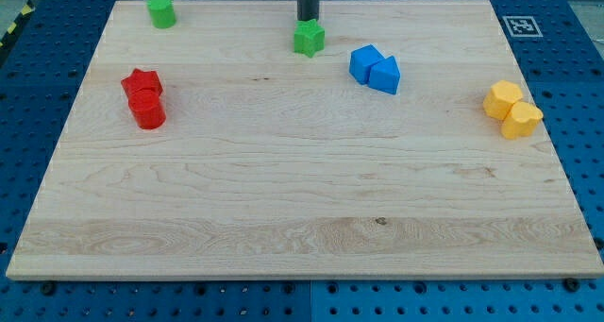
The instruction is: Move the green star diagonally to the top left side of the blue cube
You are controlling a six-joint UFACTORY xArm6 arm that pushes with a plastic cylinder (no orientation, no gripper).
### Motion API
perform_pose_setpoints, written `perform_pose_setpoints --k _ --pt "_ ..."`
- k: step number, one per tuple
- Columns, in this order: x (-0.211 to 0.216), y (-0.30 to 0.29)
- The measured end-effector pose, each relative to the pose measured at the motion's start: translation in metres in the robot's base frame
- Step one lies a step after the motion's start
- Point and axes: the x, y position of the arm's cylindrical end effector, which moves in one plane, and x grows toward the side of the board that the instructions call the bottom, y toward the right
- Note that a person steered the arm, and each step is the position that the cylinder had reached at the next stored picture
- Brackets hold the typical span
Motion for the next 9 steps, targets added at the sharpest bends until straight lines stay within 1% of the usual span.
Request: perform_pose_setpoints --k 1,2,3,4,6,7,9 --pt "0.015 0.005" --pt "0.016 0.009" --pt "0.016 0.052" --pt "0.033 0.057" --pt "0.042 0.048" --pt "0.049 0.026" --pt "0.049 0.017"
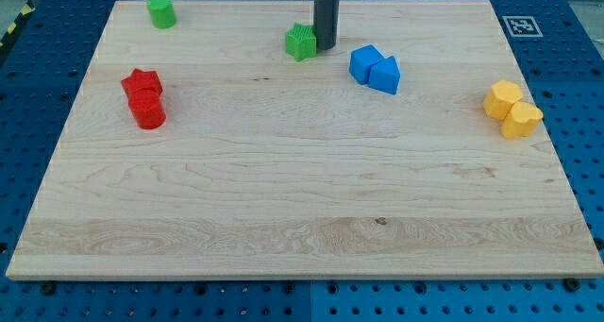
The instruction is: Move the green star diagonally to the top left side of the blue cube
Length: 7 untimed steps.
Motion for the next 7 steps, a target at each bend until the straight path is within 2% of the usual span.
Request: perform_pose_setpoints --k 7 --pt "-0.012 -0.026"
